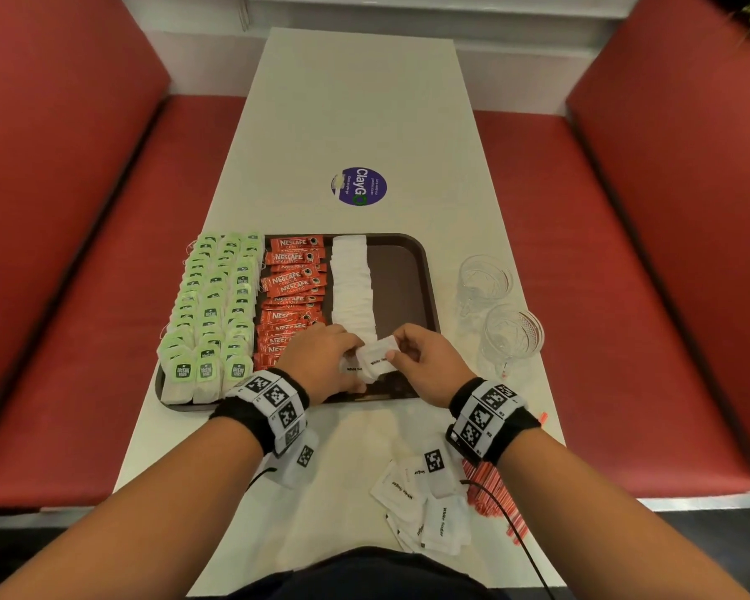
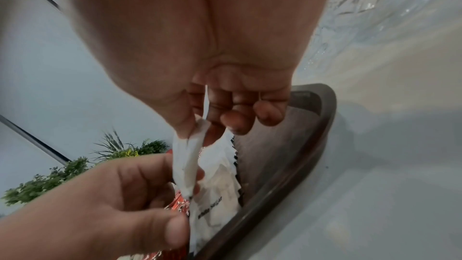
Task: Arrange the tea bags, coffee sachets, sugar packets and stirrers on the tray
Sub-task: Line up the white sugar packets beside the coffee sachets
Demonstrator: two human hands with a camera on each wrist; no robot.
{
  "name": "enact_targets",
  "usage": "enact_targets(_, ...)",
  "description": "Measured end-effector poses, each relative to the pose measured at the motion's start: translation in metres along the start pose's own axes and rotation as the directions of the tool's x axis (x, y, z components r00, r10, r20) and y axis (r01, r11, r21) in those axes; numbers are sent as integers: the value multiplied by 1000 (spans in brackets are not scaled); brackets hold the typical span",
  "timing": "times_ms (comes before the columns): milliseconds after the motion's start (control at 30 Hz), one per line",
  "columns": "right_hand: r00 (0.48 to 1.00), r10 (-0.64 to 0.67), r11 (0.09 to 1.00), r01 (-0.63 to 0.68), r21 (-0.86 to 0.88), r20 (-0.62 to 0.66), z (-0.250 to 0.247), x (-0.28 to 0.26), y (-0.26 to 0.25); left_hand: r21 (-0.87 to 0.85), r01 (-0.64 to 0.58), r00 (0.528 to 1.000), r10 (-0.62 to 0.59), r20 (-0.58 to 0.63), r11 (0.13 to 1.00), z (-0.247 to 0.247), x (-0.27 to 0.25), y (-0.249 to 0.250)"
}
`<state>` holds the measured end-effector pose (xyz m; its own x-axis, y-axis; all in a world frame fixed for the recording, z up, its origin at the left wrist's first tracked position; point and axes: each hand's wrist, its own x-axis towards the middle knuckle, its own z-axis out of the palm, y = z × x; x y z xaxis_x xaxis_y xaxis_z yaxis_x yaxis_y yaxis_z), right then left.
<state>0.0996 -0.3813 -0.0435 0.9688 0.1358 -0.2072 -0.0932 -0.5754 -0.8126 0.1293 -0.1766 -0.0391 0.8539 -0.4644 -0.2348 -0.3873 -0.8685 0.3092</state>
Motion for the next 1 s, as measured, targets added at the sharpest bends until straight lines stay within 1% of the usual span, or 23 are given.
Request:
enact_targets(67,1000,2,1000,-2,22,18,2,0,0,-159,-1,1000,-2,-21,987,-5,-4,2)
enact_targets(133,999,2,1000,-3,29,38,5,0,0,-283,6,998,-23,-55,959,-6,-6,2)
enact_targets(200,999,16,1000,-16,9,46,8,1,1,-348,21,996,-49,-71,937,-3,-7,-2)
enact_targets(233,999,29,1000,-29,-8,45,8,1,1,-352,40,996,-66,-61,935,-1,-7,-4)
enact_targets(333,997,73,992,-69,-105,36,7,6,3,-289,110,994,-112,7,951,3,-8,-7)
enact_targets(400,995,95,978,-86,-191,42,5,9,5,-235,131,991,-129,23,963,8,-8,-8)
enact_targets(467,990,119,965,-96,-245,79,4,11,5,-191,161,986,-166,-11,968,10,-9,-7)
enact_targets(533,982,141,947,-98,-305,122,5,13,2,-107,181,978,-190,-85,978,11,-9,-6)
enact_targets(600,976,160,913,-89,-399,149,8,14,-1,-20,209,965,-209,-155,978,11,-10,-4)
enact_targets(633,974,168,892,-84,-445,153,9,15,-2,-4,233,957,-230,-175,972,11,-11,-4)
enact_targets(700,970,181,855,-74,-513,161,11,17,-4,-1,270,947,-266,-177,963,12,-13,-5)
enact_targets(833,968,156,816,-15,-578,195,14,19,-7,-24,278,950,-278,-142,960,13,-14,-6)
enact_targets(1000,973,128,802,13,-597,192,18,26,-8,-63,286,945,-292,-146,956,13,-3,-5)
